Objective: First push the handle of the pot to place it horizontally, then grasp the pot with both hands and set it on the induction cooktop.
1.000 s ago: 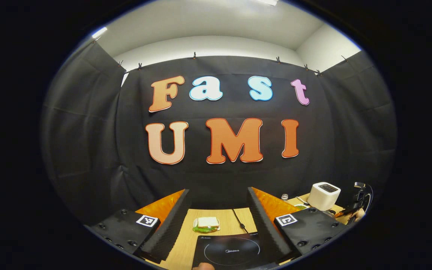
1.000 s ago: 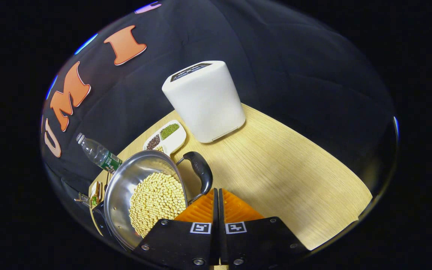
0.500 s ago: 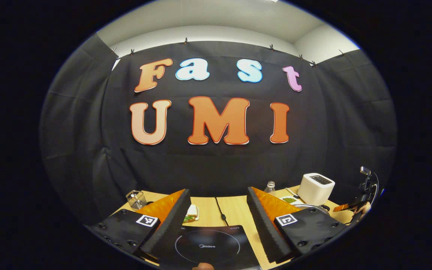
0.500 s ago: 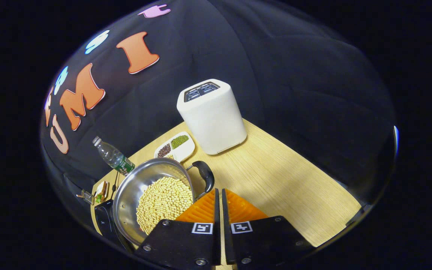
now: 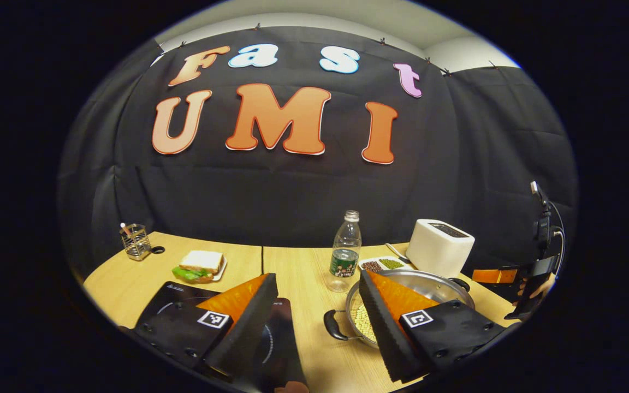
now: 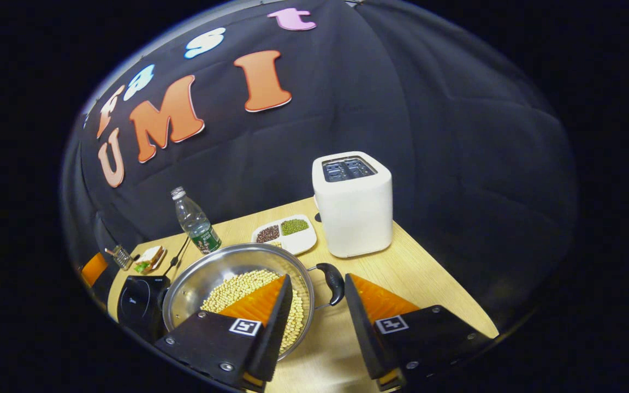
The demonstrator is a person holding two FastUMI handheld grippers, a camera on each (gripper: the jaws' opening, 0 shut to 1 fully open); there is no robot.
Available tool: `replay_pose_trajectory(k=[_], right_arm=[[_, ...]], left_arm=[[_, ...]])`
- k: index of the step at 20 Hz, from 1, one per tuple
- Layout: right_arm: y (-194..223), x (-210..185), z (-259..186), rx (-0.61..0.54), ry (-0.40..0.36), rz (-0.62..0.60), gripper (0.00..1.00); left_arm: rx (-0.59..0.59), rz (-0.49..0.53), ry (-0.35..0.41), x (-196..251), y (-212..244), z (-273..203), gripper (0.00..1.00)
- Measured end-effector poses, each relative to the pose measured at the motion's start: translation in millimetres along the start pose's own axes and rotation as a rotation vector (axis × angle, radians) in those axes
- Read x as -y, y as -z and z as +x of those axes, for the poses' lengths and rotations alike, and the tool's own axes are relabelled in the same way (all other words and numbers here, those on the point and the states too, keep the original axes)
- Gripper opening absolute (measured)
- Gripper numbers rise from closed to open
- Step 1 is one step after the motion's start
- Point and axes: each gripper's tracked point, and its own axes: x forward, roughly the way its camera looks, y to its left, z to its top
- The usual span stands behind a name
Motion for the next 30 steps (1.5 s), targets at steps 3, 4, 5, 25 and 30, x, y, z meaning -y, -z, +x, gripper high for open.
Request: replay_pose_trajectory(k=[3,4,5,25,30], right_arm=[[6,4,17,-0.022,0.028,-0.029,0.83],[8,4,22,-0.03,0.028,-0.029,0.86],[9,3,26,-0.039,0.027,-0.029,0.92],[53,7,66,-0.23,0.067,-0.039,0.62],[50,-1,38,-0.24,0.069,0.037,0.55]], left_arm=[[-0.036,0.006,0.025,22,24,21,0.99],[-0.077,-0.001,0.035,29,36,29,0.99],[-0.109,-0.001,0.037,32,47,36,0.99],[-0.506,-0.083,-0.021,24,158,87,0.69],[-0.467,-0.063,-0.02,18,125,73,0.65]])
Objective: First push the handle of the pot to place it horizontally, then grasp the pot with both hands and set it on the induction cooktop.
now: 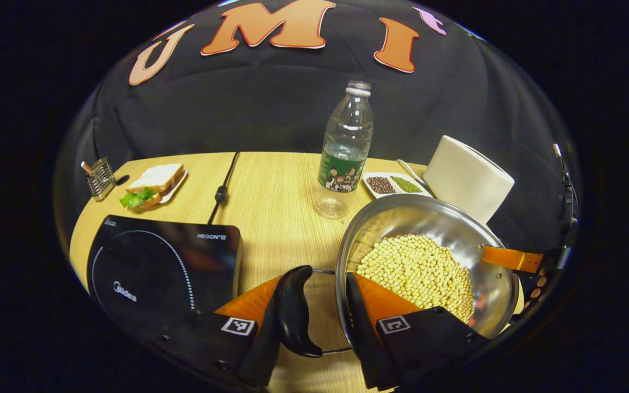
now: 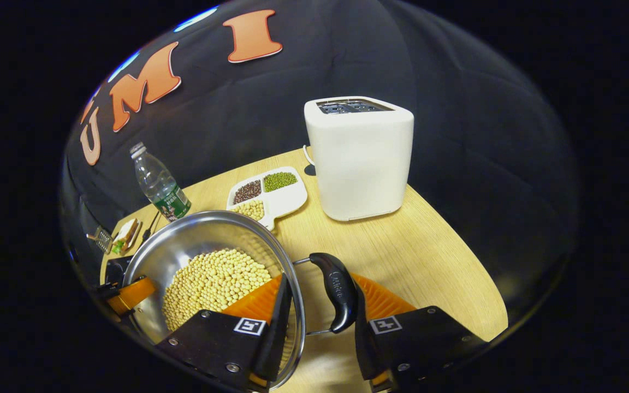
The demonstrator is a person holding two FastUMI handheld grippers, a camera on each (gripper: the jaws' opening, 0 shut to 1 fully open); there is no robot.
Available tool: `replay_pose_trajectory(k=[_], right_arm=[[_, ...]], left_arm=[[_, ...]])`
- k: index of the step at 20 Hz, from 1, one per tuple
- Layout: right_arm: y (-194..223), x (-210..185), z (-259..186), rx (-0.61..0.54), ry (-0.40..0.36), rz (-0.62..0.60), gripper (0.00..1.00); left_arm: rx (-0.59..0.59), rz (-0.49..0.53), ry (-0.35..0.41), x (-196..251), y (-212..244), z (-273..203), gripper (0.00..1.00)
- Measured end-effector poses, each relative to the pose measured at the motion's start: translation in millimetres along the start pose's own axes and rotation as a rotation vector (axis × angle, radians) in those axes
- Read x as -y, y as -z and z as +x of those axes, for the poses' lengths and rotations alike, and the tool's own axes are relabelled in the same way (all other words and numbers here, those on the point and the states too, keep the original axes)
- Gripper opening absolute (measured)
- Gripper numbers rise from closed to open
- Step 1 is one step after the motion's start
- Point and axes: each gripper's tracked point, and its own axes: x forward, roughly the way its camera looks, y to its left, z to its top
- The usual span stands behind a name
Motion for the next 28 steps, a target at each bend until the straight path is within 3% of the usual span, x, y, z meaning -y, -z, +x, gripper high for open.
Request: replay_pose_trajectory(k=[5,7,12,22,23,24,28], right_arm=[[-29,-34,-45,0.064,0.007,-0.009,0.54],[-36,-54,-58,0.077,0.0,-0.013,0.54],[-33,-107,-79,0.077,-0.028,-0.029,0.54],[7,-225,-100,0.065,-0.074,-0.061,0.54],[12,-235,-100,0.06,-0.078,-0.066,0.5],[18,-245,-100,0.051,-0.082,-0.066,0.54],[40,-282,-98,0.04,-0.086,-0.078,0.54]], left_arm=[[0.047,-0.023,0.01,-20,-33,-39,0.65],[0.064,-0.032,0.007,-36,-43,-55,0.7],[0.076,-0.053,-0.026,-90,-56,-85,0.67],[0.068,-0.088,-0.109,-217,-52,-133,0.67],[0.065,-0.09,-0.114,-229,-48,-135,0.65],[0.061,-0.094,-0.121,-240,-46,-138,0.7],[0.045,-0.1,-0.136,-285,-35,-146,0.67]])
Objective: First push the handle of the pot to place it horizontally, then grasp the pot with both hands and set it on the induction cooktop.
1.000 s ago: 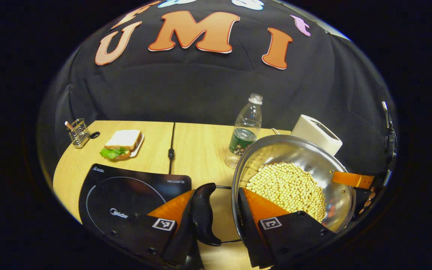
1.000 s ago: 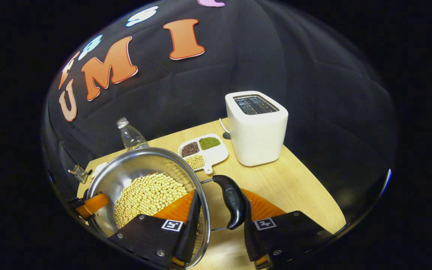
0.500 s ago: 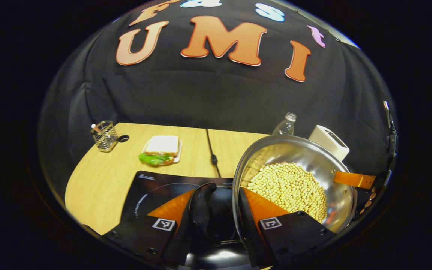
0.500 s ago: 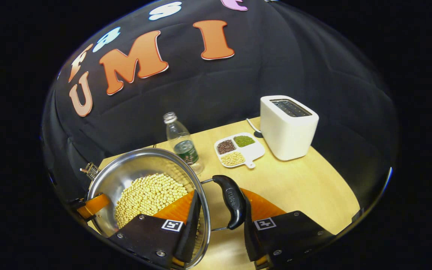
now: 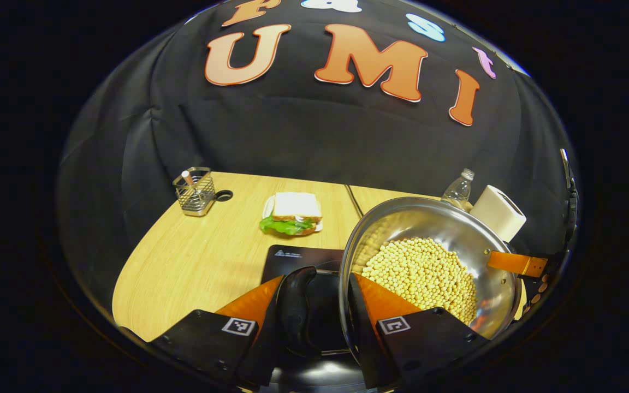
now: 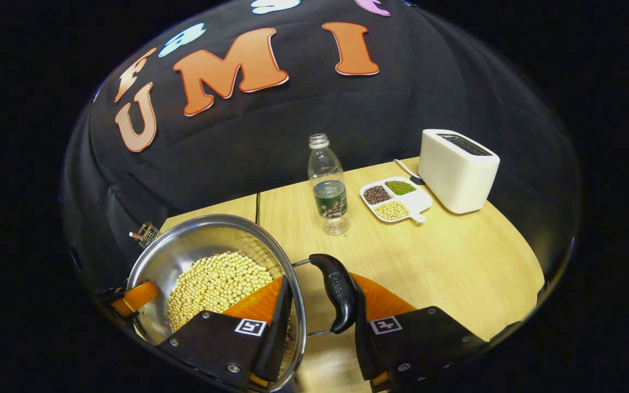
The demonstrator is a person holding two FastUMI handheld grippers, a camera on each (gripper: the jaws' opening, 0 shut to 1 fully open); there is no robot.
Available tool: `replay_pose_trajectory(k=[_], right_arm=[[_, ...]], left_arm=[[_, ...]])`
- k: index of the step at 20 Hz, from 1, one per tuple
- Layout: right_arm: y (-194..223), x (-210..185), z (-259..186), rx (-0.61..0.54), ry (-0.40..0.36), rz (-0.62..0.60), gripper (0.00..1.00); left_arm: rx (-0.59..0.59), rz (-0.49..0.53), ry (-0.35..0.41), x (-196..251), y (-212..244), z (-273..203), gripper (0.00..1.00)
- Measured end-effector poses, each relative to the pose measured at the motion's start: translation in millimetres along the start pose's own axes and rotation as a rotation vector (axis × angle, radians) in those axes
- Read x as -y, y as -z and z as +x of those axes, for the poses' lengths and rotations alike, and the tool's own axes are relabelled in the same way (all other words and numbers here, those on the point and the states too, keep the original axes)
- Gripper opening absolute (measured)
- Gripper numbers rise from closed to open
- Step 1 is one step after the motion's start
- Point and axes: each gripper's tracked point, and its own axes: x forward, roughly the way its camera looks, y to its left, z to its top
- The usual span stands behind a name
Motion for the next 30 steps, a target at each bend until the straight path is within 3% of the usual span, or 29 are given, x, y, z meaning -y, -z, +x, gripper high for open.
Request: replay_pose_trajectory(k=[5,7,15,18,19,21,25,30], right_arm=[[28,-33,11,-0.035,-0.006,-0.013,0.54],[38,-43,13,-0.049,-0.003,-0.01,0.55],[49,-51,12,-0.051,-0.001,-0.013,0.59],[29,-56,-2,-0.007,-0.035,-0.02,0.71],[17,-59,-13,0.019,-0.046,-0.015,0.8],[-14,-57,-40,0.095,-0.067,-0.033,0.93],[-84,-50,-113,0.287,-0.094,-0.109,0.94],[-161,-27,-216,0.523,-0.098,-0.164,0.94]], left_arm=[[-0.029,-0.02,-0.014,-41,19,11,0.7],[-0.045,-0.022,-0.011,-51,26,13,0.67],[-0.075,-0.017,-0.011,-66,40,20,0.71],[0.039,0.041,-0.083,-75,3,-1,0.87],[0.075,0.058,-0.104,-76,-8,-9,1.0],[0.129,0.053,-0.104,-66,-30,-31,0.98],[0.344,0.025,-0.122,-59,-106,-104,0.98],[0.607,0.066,-0.165,-50,-190,-229,0.98]])
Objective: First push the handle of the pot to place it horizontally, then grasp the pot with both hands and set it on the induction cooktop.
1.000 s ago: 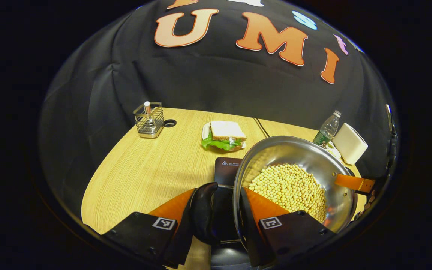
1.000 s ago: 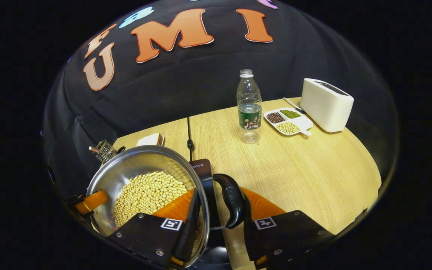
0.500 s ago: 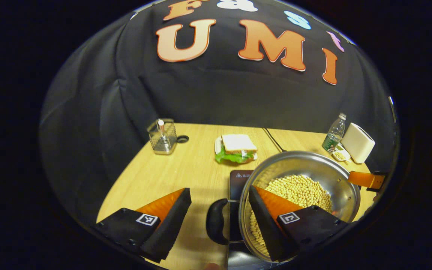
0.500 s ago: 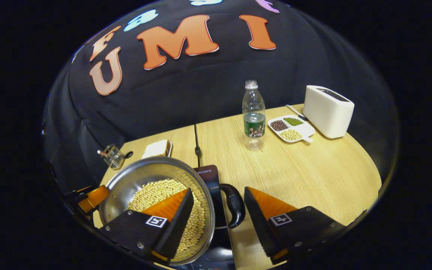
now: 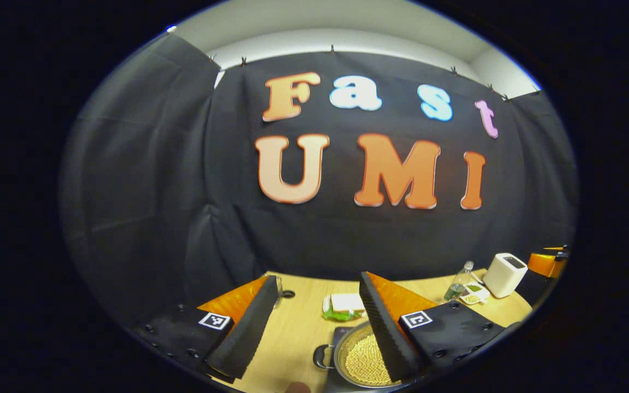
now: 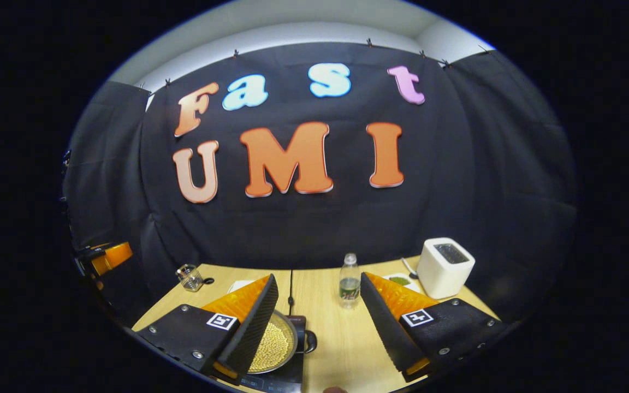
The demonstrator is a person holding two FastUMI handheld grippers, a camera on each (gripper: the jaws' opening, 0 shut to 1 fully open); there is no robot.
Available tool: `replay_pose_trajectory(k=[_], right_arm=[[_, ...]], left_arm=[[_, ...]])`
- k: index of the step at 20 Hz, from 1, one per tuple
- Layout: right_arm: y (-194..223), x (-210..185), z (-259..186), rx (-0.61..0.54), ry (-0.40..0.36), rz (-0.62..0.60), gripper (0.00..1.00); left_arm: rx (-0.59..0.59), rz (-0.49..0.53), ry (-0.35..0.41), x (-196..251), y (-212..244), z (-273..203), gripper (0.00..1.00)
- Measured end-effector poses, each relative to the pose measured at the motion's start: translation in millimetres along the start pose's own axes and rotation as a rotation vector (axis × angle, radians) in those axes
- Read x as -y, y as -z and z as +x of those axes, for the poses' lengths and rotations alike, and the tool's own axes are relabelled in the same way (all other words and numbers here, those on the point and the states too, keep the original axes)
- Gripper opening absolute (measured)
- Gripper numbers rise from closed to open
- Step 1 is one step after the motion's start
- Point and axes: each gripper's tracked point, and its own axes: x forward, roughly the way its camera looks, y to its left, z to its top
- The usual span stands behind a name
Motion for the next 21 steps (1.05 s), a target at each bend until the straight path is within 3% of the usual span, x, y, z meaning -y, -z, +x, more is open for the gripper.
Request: replay_pose_trajectory(k=[3,8,12,21], right_arm=[[-35,10,-33,0.065,-0.016,-0.038,0.94],[-74,34,-72,0.149,0.016,-0.04,0.94],[-83,46,-87,0.175,0.04,-0.043,0.94],[-85,50,-94,0.159,0.033,-0.025,0.94]], left_arm=[[0.058,-0.013,0.01,-10,-42,-31,0.99],[0.12,-0.134,-0.01,-33,-94,-67,0.98],[0.173,-0.115,-0.034,-35,-107,-84,0.99],[0.205,-0.099,0.035,-6,-120,-103,0.96]])
